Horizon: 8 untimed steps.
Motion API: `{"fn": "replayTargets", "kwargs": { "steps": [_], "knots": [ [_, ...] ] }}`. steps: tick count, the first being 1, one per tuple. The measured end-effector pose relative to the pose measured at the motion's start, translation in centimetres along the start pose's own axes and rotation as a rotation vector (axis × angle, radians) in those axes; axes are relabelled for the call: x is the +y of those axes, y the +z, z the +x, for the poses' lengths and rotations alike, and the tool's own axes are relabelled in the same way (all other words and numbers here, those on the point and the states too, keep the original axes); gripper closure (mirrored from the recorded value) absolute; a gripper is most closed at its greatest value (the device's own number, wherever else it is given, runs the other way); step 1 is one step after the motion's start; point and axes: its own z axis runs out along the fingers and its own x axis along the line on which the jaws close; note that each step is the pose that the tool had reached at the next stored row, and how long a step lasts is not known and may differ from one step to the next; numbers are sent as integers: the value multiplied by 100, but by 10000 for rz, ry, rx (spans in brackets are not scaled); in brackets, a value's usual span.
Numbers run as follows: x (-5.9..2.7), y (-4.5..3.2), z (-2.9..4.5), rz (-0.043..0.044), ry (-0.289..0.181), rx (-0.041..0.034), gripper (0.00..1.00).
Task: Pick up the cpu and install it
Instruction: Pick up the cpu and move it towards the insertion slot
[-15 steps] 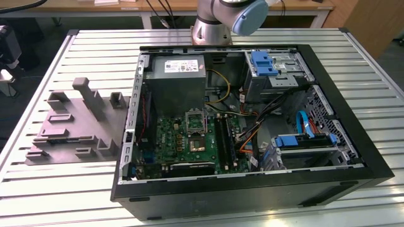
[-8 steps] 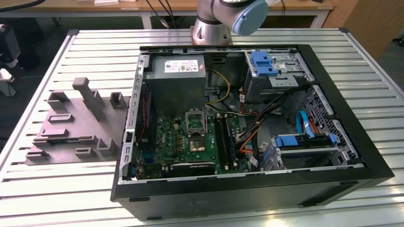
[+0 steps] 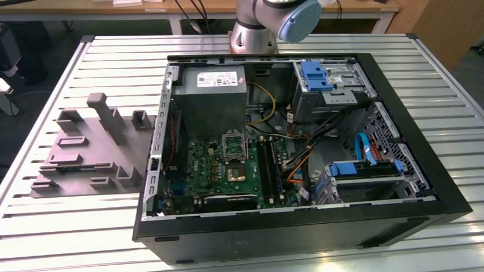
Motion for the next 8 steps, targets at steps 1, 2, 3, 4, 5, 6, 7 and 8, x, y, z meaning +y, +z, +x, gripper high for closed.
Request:
{"fn": "replayTargets", "kwargs": {
  "steps": [1, 2, 3, 4, 5, 6, 7, 8],
  "knots": [
    [1, -11, 0, 0, 0, 0, 53],
    [1, -22, 0, 1, 0, 1, 53],
    [1, -34, -1, 0, 0, 1, 53],
    [2, -46, -1, 1, 0, 1, 53],
    [2, -56, -1, 1, 0, 1, 53],
    [3, -67, -2, 0, 0, 1, 53],
    [4, -81, -2, 1, 0, 1, 53],
    [4, -94, -2, 1, 0, 2, 53]
  ]
}}
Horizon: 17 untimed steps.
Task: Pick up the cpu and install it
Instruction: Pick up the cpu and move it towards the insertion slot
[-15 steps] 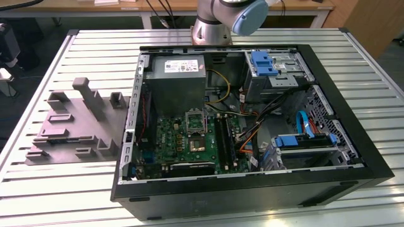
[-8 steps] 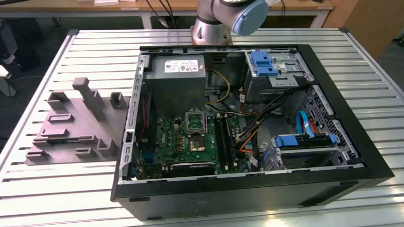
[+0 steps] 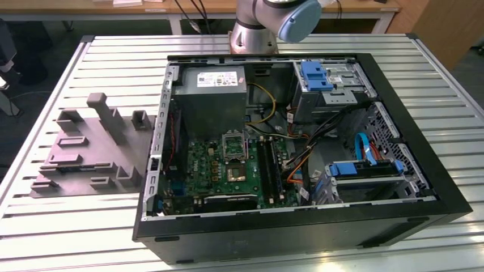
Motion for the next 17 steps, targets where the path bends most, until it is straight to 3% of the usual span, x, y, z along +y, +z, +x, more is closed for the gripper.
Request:
{"fn": "replayTargets", "kwargs": {
  "steps": [7, 17],
  "knots": [
    [4, -98, -2, -1, 0, -2, 53],
    [5, -107, -15, -1, 1, -1, 53]
  ]
}}
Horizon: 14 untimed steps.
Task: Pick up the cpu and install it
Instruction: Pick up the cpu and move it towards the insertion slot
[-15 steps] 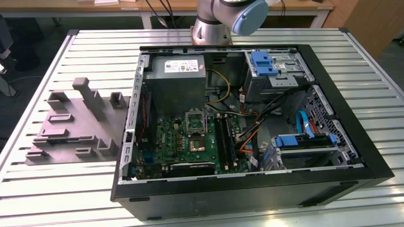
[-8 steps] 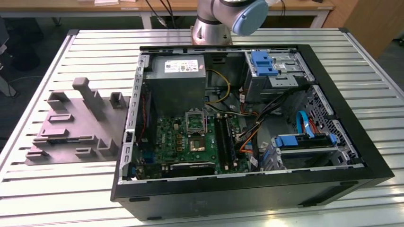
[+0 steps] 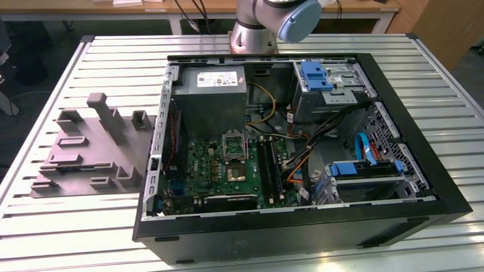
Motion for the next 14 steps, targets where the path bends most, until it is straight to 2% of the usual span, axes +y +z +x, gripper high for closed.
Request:
{"fn": "replayTargets", "kwargs": {
  "steps": [14],
  "knots": [
    [1, 1, -32, 1, 0, 0, 53]
  ]
}}
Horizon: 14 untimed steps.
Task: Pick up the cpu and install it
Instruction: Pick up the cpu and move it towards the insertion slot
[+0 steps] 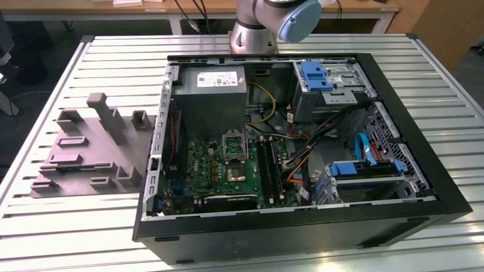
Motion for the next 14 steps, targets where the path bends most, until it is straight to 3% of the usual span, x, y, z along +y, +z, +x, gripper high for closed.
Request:
{"fn": "replayTargets", "kwargs": {
  "steps": [14],
  "knots": [
    [1, 1, -35, 0, 0, 1, 53]
  ]
}}
